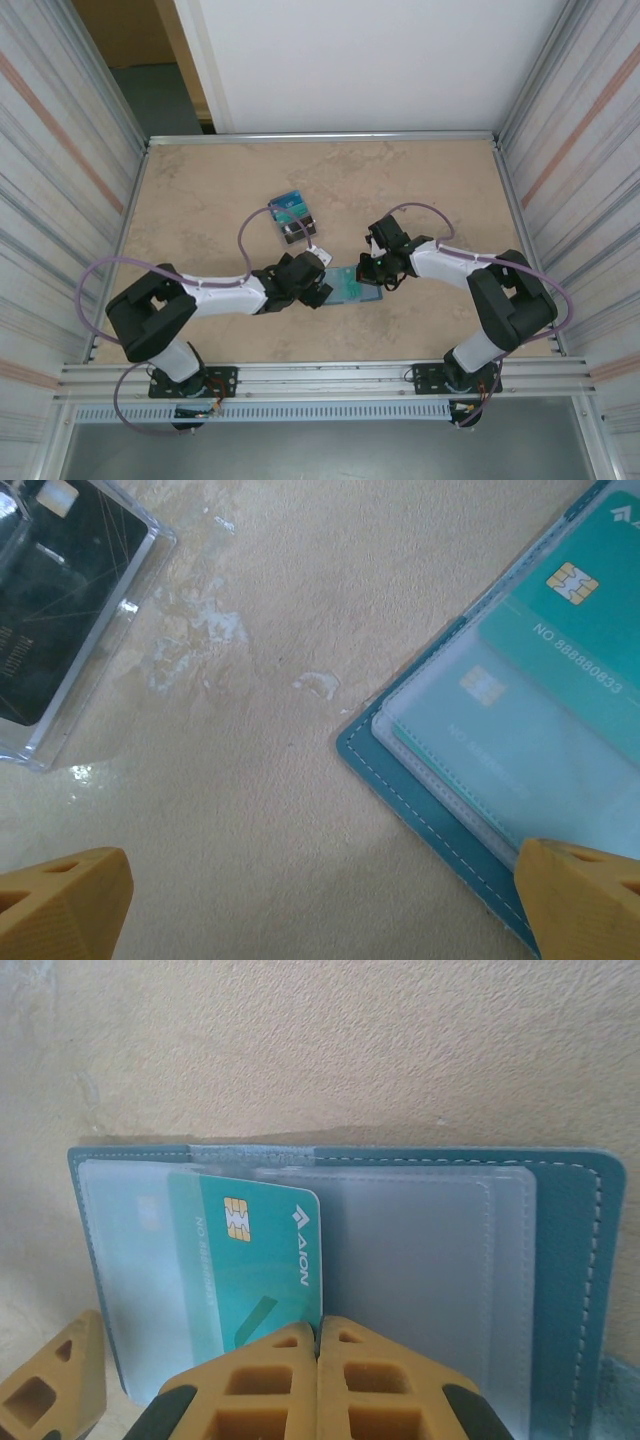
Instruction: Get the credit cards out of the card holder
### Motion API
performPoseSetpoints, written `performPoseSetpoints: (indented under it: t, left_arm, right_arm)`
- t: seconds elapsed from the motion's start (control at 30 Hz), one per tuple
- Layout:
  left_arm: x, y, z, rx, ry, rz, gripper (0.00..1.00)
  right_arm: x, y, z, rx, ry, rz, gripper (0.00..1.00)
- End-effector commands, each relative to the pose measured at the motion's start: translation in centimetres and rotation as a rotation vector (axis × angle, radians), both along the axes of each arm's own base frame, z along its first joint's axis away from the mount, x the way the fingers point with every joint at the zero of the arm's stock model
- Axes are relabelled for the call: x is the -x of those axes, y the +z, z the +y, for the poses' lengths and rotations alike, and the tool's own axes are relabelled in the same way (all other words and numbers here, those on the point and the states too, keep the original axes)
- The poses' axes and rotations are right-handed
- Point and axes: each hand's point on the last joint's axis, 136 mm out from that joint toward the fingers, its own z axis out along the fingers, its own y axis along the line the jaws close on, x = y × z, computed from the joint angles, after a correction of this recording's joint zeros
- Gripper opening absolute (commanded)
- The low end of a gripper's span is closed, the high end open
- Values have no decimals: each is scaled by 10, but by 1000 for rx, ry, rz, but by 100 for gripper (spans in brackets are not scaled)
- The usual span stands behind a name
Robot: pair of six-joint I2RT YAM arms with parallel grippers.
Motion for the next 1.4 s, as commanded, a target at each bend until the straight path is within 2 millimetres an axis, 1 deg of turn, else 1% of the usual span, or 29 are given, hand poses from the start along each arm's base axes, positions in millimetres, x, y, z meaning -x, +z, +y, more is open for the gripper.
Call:
performPoseSetpoints:
  t: [0.0,0.13,0.23,0.37,0.53,0.8,1.03,1.37]
  left_arm:
    - [-8,31,-9,35,-11,-62,99]
    - [-13,44,-16,63,-20,-97,99]
    - [-18,47,-24,67,-33,-111,99]
    - [-24,42,-33,57,-47,-119,99]
    - [-26,33,-45,54,-76,-107,99]
    - [-26,18,-55,17,-97,-96,99]
    - [-25,13,-54,0,-90,-95,99]
    - [-13,2,-31,-37,-61,-61,99]
  right_arm:
    - [-1,1,-16,78,-12,-6,0]
    - [-2,4,-18,92,-11,-12,0]
    - [-2,7,-20,101,-10,-18,0]
    - [-2,10,-22,107,-9,-24,0]
    - [-2,13,-23,111,-8,-30,0]
    - [-1,17,-23,109,-3,-35,0]
    - [3,22,-27,112,-4,-41,0]
    - [8,28,-30,90,-8,-43,0]
